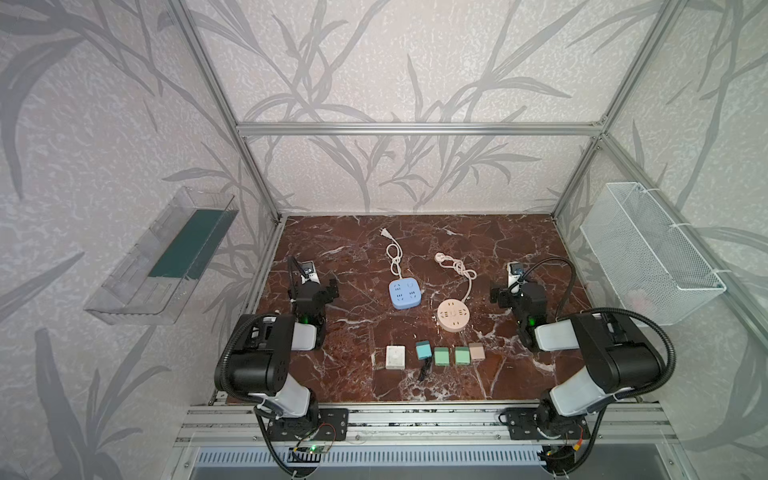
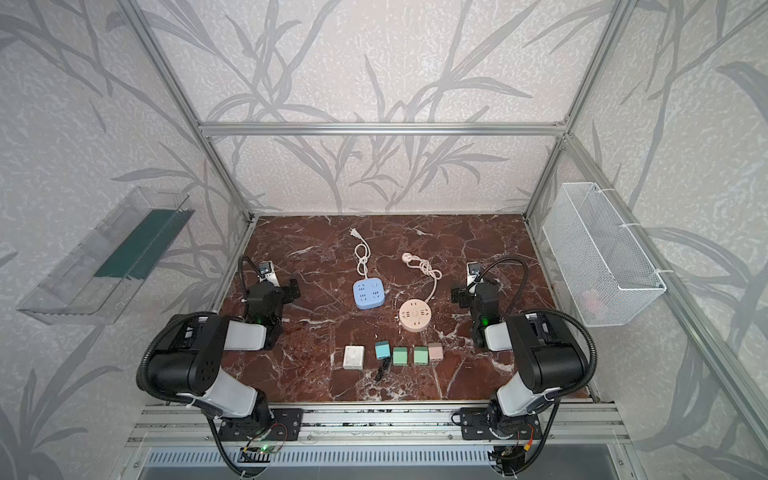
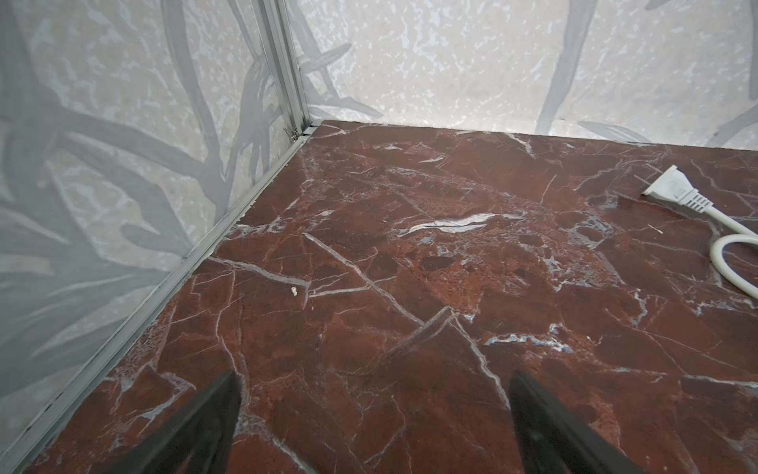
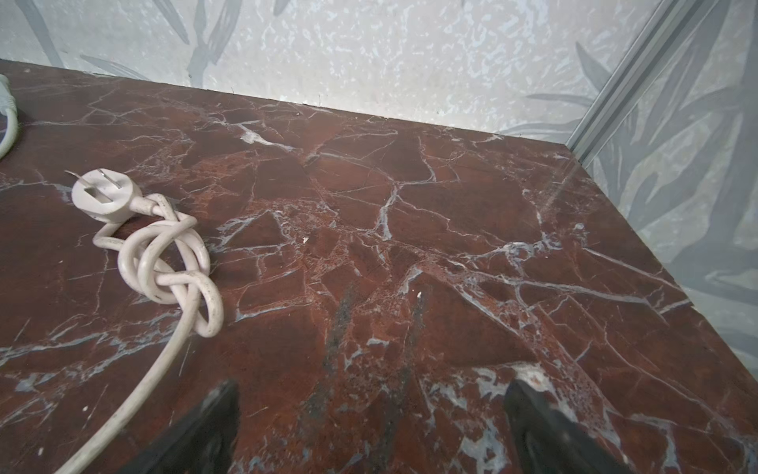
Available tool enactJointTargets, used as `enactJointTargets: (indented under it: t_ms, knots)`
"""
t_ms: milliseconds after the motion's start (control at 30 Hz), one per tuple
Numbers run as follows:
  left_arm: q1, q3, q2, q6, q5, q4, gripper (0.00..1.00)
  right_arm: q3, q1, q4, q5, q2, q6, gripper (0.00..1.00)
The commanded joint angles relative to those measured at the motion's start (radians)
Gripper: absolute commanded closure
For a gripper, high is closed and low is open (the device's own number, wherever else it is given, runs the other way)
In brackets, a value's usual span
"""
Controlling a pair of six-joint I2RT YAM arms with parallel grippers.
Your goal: Insert the plug
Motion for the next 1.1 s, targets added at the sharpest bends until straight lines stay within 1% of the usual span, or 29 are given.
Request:
enactJointTargets:
  t_ms: [0,700,833,1067]
  knots:
    - [0.006,0.012,-0.002,0.005,0.008,-0.003,0.01,0.023,-0.001,0.000,-0.011,-0.012,-0.001,0.01]
    - [0.007,0.012,-0.002,0.003,0.009,-0.003,0.01,0.022,-0.003,0.003,-0.011,-0.012,0.001,0.01]
    - [0.007,0.014,-0.001,0.005,0.009,-0.006,0.01,0.024,-0.014,-0.005,-0.033,-0.014,0.009,0.01]
    - [-0.003,0.013,0.000,0.015,-0.006,0.001,0.01,0.027,-0.015,-0.008,-0.037,-0.013,0.009,0.01]
